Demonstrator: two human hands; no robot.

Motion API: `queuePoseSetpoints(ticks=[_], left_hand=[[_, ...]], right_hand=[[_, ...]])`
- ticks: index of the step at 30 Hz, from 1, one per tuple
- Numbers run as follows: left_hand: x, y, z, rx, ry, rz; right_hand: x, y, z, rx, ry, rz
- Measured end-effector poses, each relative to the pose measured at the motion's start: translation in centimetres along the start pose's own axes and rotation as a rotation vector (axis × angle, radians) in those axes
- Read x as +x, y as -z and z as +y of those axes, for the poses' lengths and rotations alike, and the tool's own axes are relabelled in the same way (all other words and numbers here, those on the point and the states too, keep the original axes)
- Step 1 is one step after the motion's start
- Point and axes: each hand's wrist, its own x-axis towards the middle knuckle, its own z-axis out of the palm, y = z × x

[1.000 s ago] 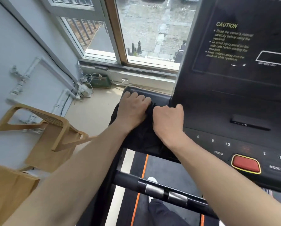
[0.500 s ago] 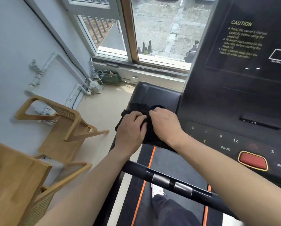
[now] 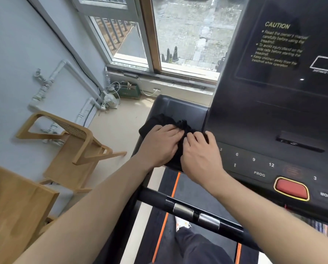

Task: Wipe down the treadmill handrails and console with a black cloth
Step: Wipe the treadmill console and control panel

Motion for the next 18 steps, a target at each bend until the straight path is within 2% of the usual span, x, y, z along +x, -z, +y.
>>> queuePoseSetpoints(ticks=[6,13,15,18], left_hand=[[0.2,-0.6,1.2,0.007,0.117,0.003],[0.2,3.3,1.3,0.011,0.155,-0.252],[1.0,4.2,1.3,0.011,0.140,-0.279],[0.6,4.7,0.9,-0.160,0.183,-0.200]], right_hand=[[0.8,-0.3,-0.2,0.077,-0.038,-0.007],[3.1,1.6,1.5,0.203,0.097,-0.219],[2.8,1.6,1.7,0.289,0.062,-0.199],[1.5,0.7,1.7,0.361,-0.025,-0.028]])
